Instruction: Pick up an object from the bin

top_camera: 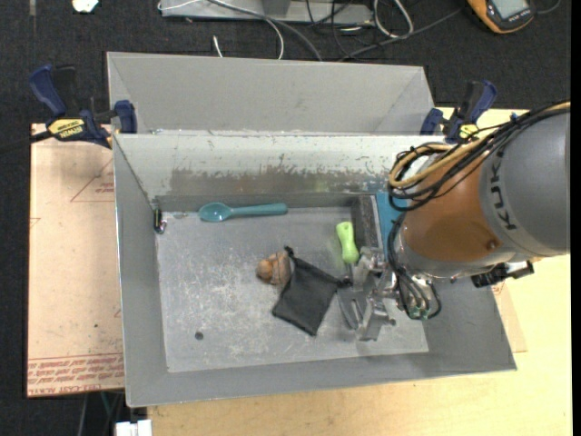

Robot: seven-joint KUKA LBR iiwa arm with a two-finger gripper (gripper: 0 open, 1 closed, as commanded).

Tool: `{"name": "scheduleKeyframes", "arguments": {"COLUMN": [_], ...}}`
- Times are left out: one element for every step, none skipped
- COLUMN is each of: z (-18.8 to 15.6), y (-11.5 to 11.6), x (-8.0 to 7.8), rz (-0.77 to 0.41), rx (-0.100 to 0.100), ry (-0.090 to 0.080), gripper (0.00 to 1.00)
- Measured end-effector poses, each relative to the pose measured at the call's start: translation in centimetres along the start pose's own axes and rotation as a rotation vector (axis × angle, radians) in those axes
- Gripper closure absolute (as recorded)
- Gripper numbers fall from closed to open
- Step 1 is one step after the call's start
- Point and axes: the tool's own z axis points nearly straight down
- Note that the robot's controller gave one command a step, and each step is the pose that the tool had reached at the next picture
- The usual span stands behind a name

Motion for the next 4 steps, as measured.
{"name": "scheduleKeyframes", "arguments": {"z": [1.2,1.3,1.3,-6.5], "y": [4.7,5.6,5.6,5.2], "x": [-1.6,-3.6,-3.6,-4.7], "rz": [-0.003,0.250,0.249,0.238], "rx": [0.000,0.001,0.001,0.002], "ry": [-0.002,0.005,0.005,0.008], "gripper": [0.00,1.00,1.00,1.00]}}
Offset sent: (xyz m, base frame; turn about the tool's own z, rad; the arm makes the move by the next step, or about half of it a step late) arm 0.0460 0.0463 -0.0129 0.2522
